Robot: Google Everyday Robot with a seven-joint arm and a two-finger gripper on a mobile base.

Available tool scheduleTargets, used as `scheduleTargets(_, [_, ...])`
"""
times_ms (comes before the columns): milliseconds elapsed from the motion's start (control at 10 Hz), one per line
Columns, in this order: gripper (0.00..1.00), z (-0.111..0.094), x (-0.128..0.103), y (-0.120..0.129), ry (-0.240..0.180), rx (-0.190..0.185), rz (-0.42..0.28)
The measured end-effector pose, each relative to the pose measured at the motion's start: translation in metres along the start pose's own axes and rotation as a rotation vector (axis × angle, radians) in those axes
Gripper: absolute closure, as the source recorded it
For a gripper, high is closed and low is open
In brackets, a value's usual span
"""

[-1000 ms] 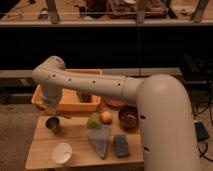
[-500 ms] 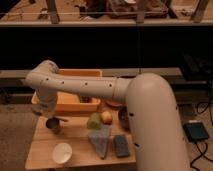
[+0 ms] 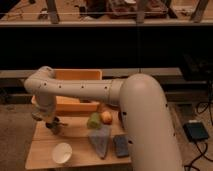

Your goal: Place fork in metal cup

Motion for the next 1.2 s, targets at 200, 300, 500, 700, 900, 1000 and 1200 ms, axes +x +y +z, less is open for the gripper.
scheduleTargets(200, [1.00, 0.004, 0.000, 0.001, -0.013, 0.003, 0.001])
scheduleTargets(300, [1.00, 0.006, 0.000, 0.001, -0.018, 0.005, 0.002])
scheduleTargets(500, [1.00, 0.010, 0.000, 0.002, -0.021, 0.012, 0.020])
scheduleTargets(700, [1.00, 0.012, -0.002, 0.006, -0.015, 0.013, 0.045])
scheduleTargets(900, [1.00, 0.012, -0.003, 0.009, -0.015, 0.012, 0.060])
scheduleTargets(1000, [1.00, 0.012, -0.003, 0.011, -0.017, 0.011, 0.063])
scheduleTargets(1200, [1.00, 0.014, -0.002, 0.013, -0.033, 0.012, 0.066])
